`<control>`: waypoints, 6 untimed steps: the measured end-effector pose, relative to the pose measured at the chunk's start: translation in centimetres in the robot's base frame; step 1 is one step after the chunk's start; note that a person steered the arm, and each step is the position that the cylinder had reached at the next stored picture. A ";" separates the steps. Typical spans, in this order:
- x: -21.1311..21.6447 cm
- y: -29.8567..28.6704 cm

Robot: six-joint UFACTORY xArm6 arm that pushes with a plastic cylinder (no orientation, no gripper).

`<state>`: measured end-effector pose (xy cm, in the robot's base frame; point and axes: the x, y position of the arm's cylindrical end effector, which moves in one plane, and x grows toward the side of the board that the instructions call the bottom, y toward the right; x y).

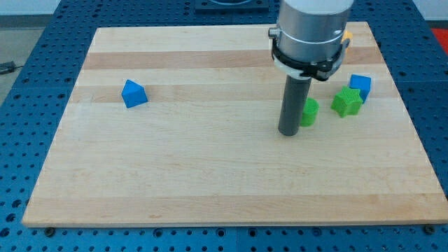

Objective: Move the green circle into green star

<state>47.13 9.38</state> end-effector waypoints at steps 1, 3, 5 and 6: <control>-2.2 0.9; -3.9 1.9; -5.2 3.7; -5.6 4.7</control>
